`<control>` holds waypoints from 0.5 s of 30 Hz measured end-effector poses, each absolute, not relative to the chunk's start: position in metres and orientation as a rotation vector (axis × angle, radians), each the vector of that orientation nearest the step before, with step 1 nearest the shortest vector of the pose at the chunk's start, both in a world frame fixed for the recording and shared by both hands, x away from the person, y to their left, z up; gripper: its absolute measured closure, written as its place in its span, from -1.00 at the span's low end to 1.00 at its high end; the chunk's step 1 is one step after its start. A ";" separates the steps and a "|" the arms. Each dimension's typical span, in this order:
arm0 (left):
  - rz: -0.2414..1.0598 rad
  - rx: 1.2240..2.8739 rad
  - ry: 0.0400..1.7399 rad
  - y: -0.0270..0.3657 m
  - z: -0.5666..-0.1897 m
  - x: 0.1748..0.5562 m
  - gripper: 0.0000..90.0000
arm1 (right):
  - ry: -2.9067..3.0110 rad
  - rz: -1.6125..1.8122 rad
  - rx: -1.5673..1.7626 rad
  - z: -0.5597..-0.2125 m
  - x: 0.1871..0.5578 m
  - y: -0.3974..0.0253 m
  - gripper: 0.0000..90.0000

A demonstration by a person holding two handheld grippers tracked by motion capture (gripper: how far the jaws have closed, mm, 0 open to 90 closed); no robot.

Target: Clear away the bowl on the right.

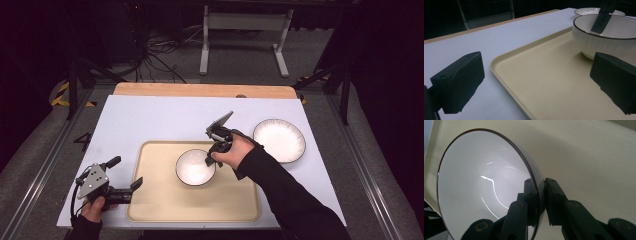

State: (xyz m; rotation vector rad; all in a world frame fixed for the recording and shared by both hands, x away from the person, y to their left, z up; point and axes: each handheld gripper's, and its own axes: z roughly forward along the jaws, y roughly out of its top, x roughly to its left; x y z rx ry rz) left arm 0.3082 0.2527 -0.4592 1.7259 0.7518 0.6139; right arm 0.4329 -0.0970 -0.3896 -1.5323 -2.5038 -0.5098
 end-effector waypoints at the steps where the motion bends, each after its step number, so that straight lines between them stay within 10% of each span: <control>1: 0.614 1.726 0.752 0.253 -0.459 0.308 -1.00 | -2.505 -0.512 -1.527 -0.391 0.433 -0.097 0.79; 15: 0.614 1.728 0.752 0.253 -0.459 0.308 -1.00 | -2.504 -0.500 -1.518 -0.399 0.432 -0.094 0.78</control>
